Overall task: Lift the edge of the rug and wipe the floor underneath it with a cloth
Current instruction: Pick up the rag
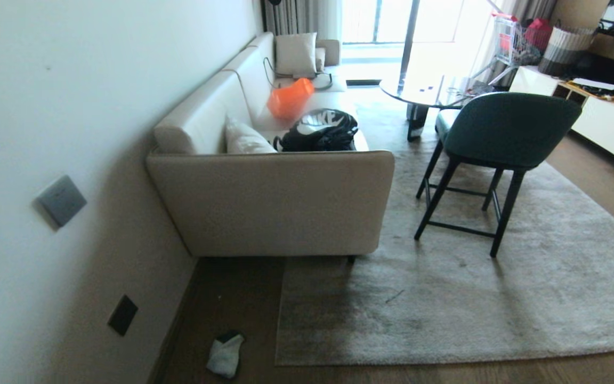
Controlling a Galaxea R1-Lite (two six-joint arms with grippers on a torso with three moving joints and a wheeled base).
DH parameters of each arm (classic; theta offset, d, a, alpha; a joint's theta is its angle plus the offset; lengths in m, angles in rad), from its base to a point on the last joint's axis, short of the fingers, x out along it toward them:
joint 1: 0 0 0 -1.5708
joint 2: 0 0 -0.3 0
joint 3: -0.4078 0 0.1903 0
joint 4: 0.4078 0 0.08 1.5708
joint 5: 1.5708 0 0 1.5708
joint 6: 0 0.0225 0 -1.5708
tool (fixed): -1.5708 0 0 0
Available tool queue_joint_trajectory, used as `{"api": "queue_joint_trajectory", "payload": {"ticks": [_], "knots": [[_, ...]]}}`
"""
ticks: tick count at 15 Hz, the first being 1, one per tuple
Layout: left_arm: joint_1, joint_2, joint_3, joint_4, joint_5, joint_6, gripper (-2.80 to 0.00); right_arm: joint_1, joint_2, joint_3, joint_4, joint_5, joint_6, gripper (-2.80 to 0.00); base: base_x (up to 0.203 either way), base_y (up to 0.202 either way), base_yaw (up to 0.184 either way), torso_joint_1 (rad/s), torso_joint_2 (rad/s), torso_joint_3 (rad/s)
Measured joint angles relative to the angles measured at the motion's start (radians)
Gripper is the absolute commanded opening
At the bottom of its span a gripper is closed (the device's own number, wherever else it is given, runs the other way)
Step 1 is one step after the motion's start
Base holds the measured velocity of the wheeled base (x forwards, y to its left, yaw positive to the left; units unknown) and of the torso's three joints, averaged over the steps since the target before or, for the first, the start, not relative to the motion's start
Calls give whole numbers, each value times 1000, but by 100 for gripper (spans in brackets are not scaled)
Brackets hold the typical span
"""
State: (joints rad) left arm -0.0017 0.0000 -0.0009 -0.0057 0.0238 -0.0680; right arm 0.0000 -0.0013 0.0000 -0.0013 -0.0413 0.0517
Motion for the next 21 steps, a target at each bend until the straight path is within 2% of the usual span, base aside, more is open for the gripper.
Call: {"api": "queue_joint_trajectory", "payload": {"ticks": [10, 21], "knots": [[0, 0, 0, 0, 1, 0, -280, 0, 0, 0, 0, 0, 0, -280, 0, 0, 0, -33, 440, 405], [0, 0, 0, 0, 0, -1, -280, 0, 0, 0, 0, 0, 1, -280, 0, 0, 0, 0, 7, 9]]}}
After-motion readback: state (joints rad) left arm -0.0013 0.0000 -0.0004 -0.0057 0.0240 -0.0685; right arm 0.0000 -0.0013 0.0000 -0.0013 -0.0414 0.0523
